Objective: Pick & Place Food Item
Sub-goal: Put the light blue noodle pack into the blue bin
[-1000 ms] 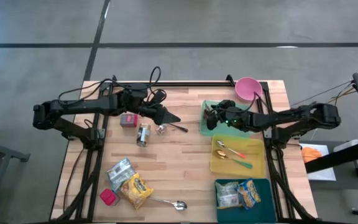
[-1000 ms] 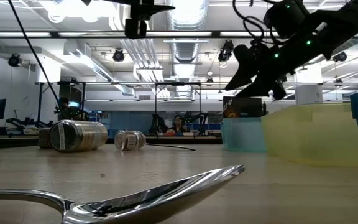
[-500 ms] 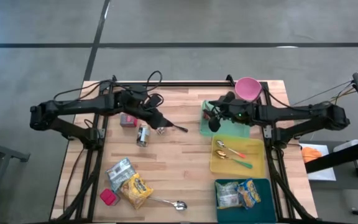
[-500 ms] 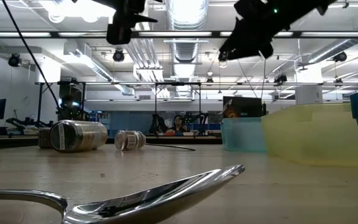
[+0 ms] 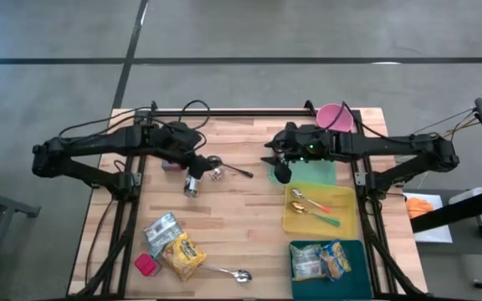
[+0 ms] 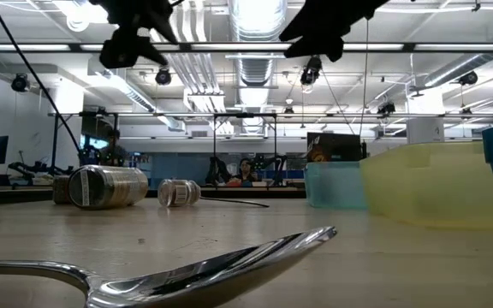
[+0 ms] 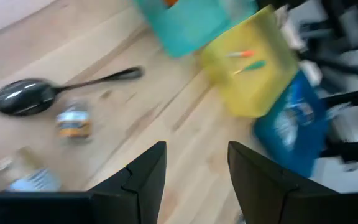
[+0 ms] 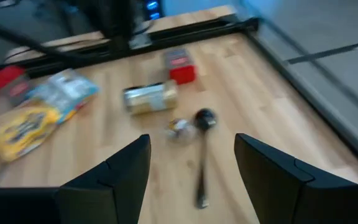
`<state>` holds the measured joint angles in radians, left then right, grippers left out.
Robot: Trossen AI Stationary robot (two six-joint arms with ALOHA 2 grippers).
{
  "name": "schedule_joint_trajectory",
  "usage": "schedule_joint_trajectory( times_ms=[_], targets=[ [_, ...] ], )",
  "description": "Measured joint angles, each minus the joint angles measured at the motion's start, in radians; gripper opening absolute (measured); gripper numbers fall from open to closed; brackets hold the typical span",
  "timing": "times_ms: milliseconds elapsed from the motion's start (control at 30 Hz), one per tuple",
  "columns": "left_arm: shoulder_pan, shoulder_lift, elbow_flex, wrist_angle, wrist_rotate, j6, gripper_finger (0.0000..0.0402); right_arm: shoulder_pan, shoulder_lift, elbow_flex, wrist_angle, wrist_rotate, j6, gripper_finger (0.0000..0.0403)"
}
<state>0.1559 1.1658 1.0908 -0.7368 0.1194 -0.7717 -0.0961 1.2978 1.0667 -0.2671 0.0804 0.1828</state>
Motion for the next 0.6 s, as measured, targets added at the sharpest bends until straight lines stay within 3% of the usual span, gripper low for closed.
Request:
schedule_joint_trajectory(
  times_ms=[100,300,600],
  targets=[
    [-0.034,-0.002,0.0,-0.076,-0.033,0.032,0.0178,0.001,0.029,0.033,-0.014,-0.053,-0.004,0.0228],
    [-0.116,0.001,0.0,-0.215,-0.035,0.06,0.0178,0.0,0.089,0.088,-0.068,-0.055,-0.03,0.0228],
    [-0.264,0.009,0.0,-0.419,0.032,0.086,0.0178,0.0,0.14,0.122,-0.075,-0.066,-0.064,0.0228]
  ],
)
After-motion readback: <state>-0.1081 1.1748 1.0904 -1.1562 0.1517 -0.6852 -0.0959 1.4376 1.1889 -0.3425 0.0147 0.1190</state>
